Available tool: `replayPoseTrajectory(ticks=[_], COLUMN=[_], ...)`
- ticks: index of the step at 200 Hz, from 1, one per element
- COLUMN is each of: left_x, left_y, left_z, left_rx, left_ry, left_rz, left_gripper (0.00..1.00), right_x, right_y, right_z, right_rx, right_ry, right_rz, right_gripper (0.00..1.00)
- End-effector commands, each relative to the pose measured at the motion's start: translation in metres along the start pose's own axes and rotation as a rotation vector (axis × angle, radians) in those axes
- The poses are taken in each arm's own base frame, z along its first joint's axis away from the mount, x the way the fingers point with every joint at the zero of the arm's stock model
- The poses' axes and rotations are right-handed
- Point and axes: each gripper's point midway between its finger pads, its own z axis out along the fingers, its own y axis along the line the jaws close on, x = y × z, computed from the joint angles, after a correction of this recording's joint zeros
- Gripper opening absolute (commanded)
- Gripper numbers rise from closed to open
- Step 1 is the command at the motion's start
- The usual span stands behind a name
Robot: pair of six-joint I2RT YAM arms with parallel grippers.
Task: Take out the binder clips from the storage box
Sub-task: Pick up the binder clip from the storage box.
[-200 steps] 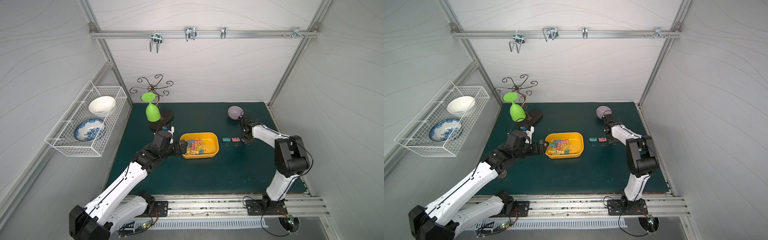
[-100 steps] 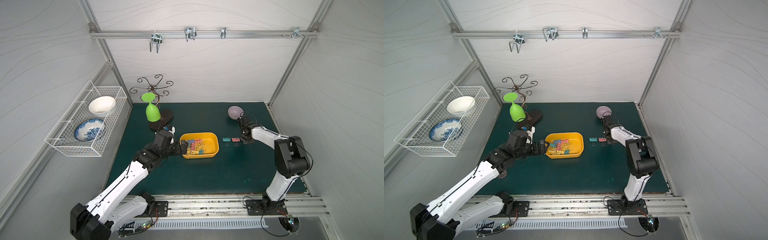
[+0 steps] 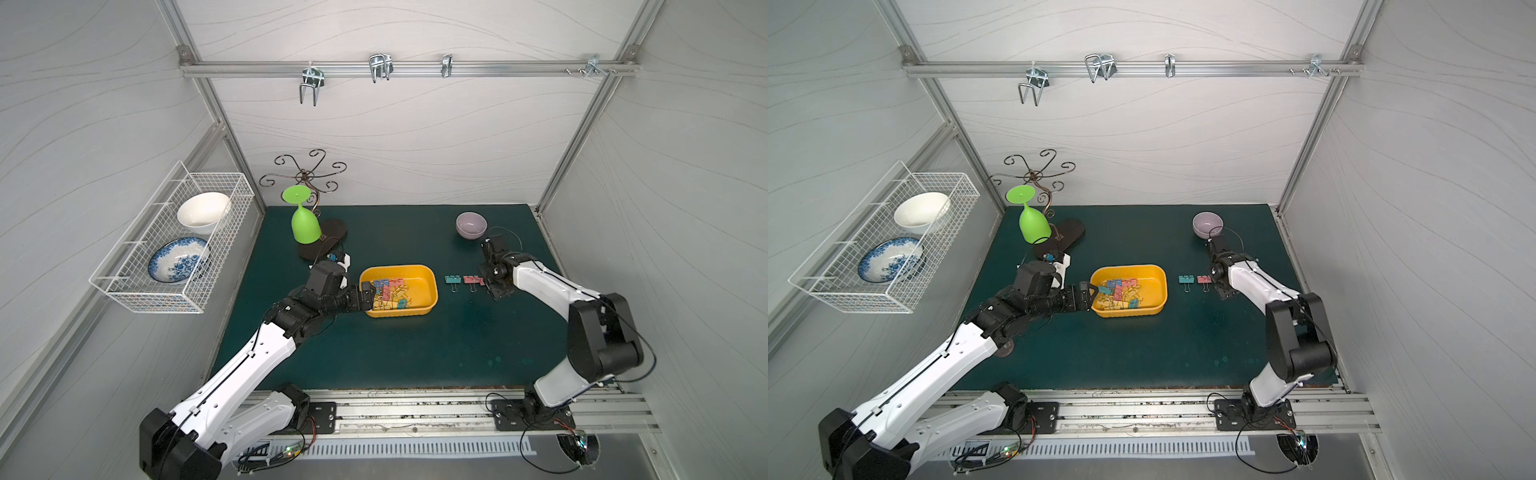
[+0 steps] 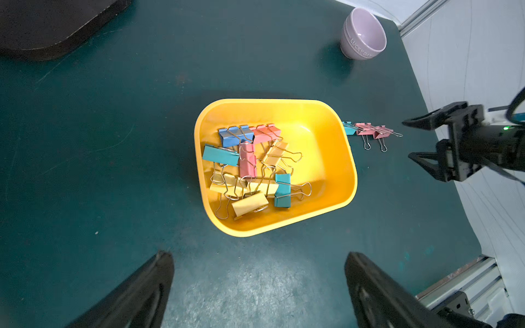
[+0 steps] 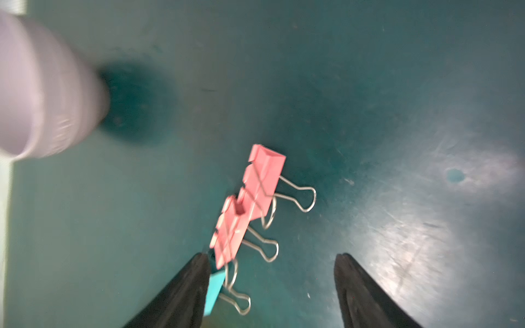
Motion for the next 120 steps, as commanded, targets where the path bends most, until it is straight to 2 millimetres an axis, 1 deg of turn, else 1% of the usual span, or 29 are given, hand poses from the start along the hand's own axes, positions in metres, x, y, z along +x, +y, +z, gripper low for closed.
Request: replayPoseTrajectory(ticks=[1, 7, 15, 26, 32, 41, 53, 64, 65, 69, 75, 83, 89, 101, 120], left_x=[-0.018, -0.017, -0.016, -0.011, -0.008, -0.004, 0.002, 0.005, 0.005, 0.005, 0.006, 0.005, 0.004, 0.001, -0.005], left_y=[-0.013, -0.014, -0.016, -0.016, -0.016, -0.016, -0.016, -0.018, -0.018, -0.018, -0.018, -0.017, -0.016, -0.016, -0.028], left_z=[-0.010, -0.009, -0.007, -0.001, 0.001, 0.006, 0.014, 0.017, 0.017, 0.019, 0.020, 0.022, 0.023, 0.027, 0.030], left_rx=[0.038, 0.044, 0.054, 0.056, 0.055, 0.058, 0.081, 0.113, 0.115, 0.119, 0.121, 0.121, 0.119, 0.124, 0.179], left_ry=[-0.039, -0.029, -0.015, 0.016, 0.039, 0.071, 0.129, 0.172, 0.174, 0.182, 0.192, 0.200, 0.203, 0.202, 0.203], left_rz=[0.052, 0.061, 0.070, 0.079, 0.082, 0.081, 0.052, 0.027, 0.026, 0.022, 0.021, 0.016, 0.007, -0.025, -0.076], left_gripper=[0.98, 0.99, 0.99, 0.99, 0.99, 0.99, 0.99, 0.99, 0.98, 0.98, 0.99, 0.99, 0.99, 0.99, 0.98], right_x=[0.001, 0.005, 0.016, 0.040, 0.057, 0.081, 0.110, 0.137, 0.138, 0.147, 0.157, 0.171, 0.179, 0.196, 0.219], right_y=[0.008, 0.018, 0.035, 0.058, 0.067, 0.074, 0.076, 0.076, 0.079, 0.076, 0.078, 0.078, 0.079, 0.082, 0.090], right_z=[-0.023, -0.029, -0.041, -0.059, -0.068, -0.078, -0.086, -0.086, -0.088, -0.085, -0.084, -0.081, -0.077, -0.072, -0.064], right_rx=[-0.096, -0.154, -0.248, -0.374, -0.421, -0.453, -0.442, -0.424, -0.430, -0.406, -0.395, -0.383, -0.375, -0.368, -0.383], right_ry=[0.007, 0.024, 0.059, 0.101, 0.134, 0.187, 0.263, 0.344, 0.345, 0.372, 0.390, 0.411, 0.423, 0.463, 0.542], right_rz=[-0.186, -0.246, -0.352, -0.528, -0.624, -0.754, -0.880, -0.955, -0.958, -0.971, -0.984, -1.000, -1.001, -0.989, -0.942], right_gripper=[0.71, 0.70, 0.67, 0.65, 0.63, 0.62, 0.60, 0.56, 0.56, 0.54, 0.52, 0.51, 0.51, 0.47, 0.47])
